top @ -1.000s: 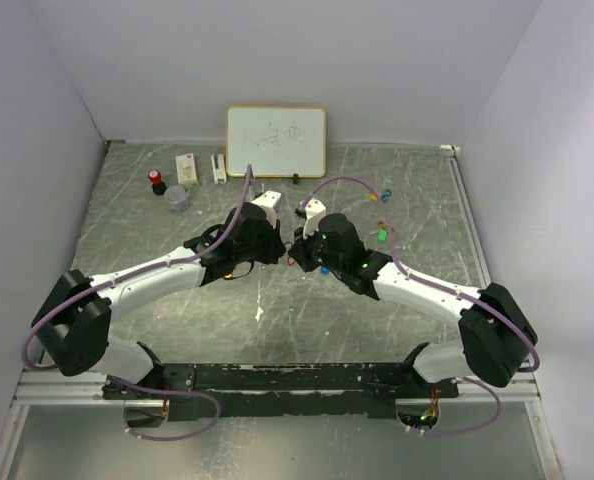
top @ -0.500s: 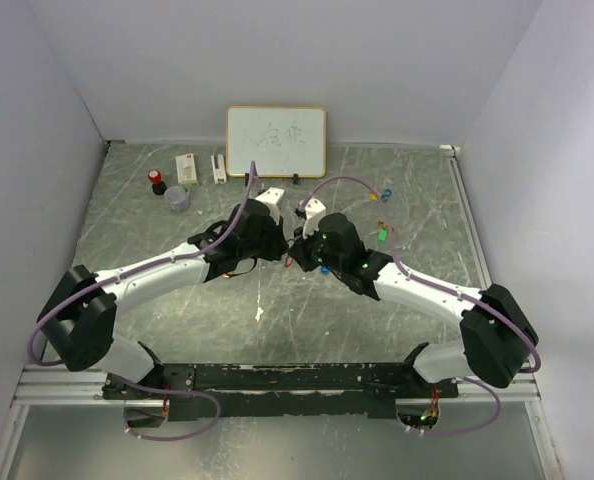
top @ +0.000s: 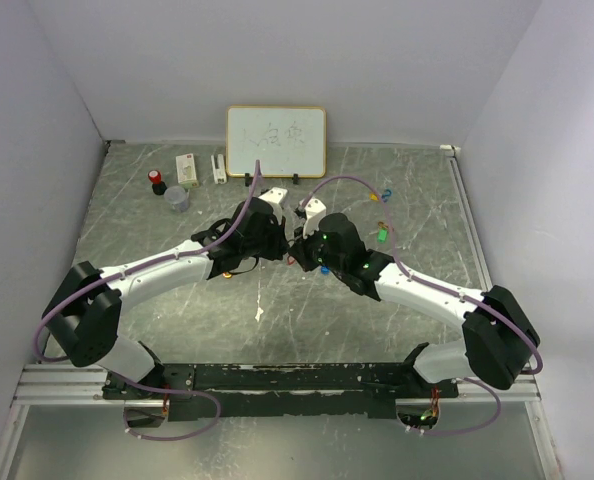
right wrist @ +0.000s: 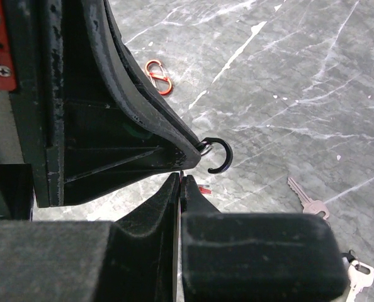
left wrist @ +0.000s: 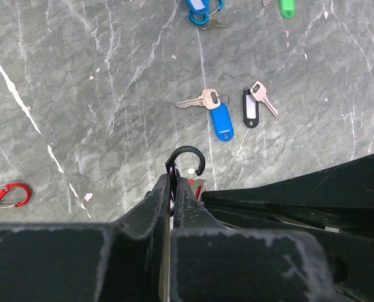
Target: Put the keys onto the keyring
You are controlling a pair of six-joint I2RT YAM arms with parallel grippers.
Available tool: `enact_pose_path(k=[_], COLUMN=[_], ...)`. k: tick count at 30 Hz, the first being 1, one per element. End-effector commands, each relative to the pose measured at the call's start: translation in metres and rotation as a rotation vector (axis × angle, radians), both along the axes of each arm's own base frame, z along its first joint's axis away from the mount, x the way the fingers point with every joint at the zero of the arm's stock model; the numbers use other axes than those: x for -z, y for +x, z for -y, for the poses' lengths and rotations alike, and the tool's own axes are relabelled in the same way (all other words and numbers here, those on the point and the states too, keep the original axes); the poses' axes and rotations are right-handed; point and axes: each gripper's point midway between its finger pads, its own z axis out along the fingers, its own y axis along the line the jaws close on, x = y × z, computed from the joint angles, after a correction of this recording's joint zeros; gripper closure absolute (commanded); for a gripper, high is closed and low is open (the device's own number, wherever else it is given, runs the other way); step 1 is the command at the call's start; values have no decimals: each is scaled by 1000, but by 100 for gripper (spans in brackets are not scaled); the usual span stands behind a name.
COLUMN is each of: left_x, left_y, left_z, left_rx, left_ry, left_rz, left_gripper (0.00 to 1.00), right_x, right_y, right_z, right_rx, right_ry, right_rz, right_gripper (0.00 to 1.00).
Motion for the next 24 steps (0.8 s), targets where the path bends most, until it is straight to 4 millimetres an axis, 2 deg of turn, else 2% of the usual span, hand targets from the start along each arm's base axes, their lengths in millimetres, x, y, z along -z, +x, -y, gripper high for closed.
enact_pose_path(k=[1, 24], left_x=[-18, -25], left_y=[-3, -18], left_z=[7, 7], left_rx=[38, 99], left_ry=[-29, -50], left_rz=[20, 10], left_gripper=[93, 93], right_x=[-17, -10], right_y=[7, 12], right_z=[-2, 9], right_rx=[13, 63], right_ry=[9, -33], right_rz=[50, 64], right_gripper=[100, 100])
